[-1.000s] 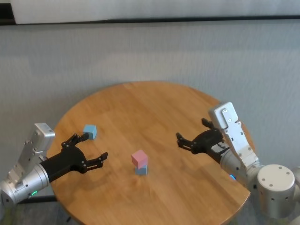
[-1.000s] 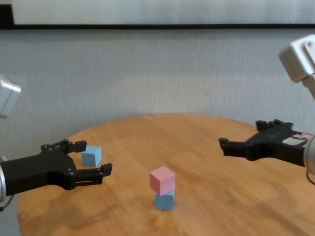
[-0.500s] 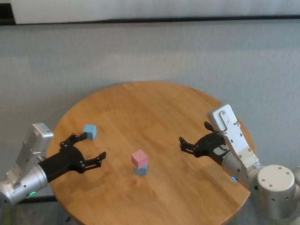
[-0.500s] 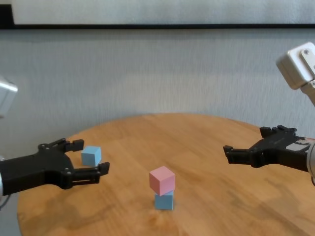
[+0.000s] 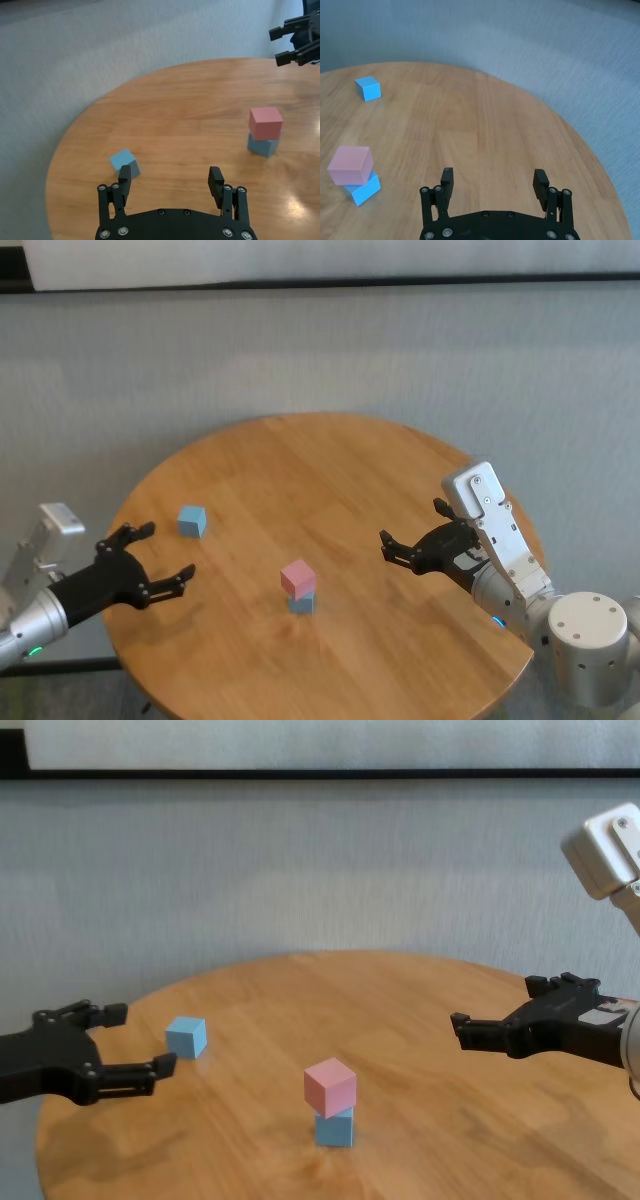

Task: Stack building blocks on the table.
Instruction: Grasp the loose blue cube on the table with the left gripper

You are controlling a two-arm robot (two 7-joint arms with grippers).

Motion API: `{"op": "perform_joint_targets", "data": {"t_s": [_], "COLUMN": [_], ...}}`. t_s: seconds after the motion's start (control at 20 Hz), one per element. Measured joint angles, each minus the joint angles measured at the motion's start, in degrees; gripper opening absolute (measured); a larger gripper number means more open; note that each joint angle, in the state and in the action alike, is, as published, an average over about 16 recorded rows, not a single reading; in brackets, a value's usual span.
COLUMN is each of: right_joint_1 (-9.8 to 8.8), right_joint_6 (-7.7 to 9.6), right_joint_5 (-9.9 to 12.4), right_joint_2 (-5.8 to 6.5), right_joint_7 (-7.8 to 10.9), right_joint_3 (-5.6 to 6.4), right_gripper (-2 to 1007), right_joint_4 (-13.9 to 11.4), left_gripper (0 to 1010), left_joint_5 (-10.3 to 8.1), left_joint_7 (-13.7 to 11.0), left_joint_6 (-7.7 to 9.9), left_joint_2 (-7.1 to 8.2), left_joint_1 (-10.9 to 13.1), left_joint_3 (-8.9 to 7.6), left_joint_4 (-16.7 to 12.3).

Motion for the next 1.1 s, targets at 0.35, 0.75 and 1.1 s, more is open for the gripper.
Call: {"op": "perform_joint_targets", "data": {"t_s": [0.35,0.75,1.1], "right_joint_1": [0.02,0.03,0.04], "right_joint_6": [-0.14,-0.23,-0.27], "right_joint_5": [0.2,0.3,0.3], "right_joint_2": [-0.06,-0.11,-0.14], "right_joint_7": [0.00,0.00,0.00], "right_joint_3": [-0.01,-0.01,-0.01], "right_gripper": [1005,1005,1005], "right_joint_4": [0.0,0.0,0.0], "left_gripper": [1000,1000,1000], "left_joint_5": [-1.14,-2.37,-3.29], "left_joint_7": [-2.5,-6.7,-10.9], "left_joint_6": [-3.75,-8.97,-15.50], "left_joint_2": [-0.47,-3.70,-8.39], "left_joint_1": [-3.1,-10.3,-20.2], "left_joint_3": [-1.90,-3.22,-1.49], "left_joint_4": [6.7,20.0,38.3]}}
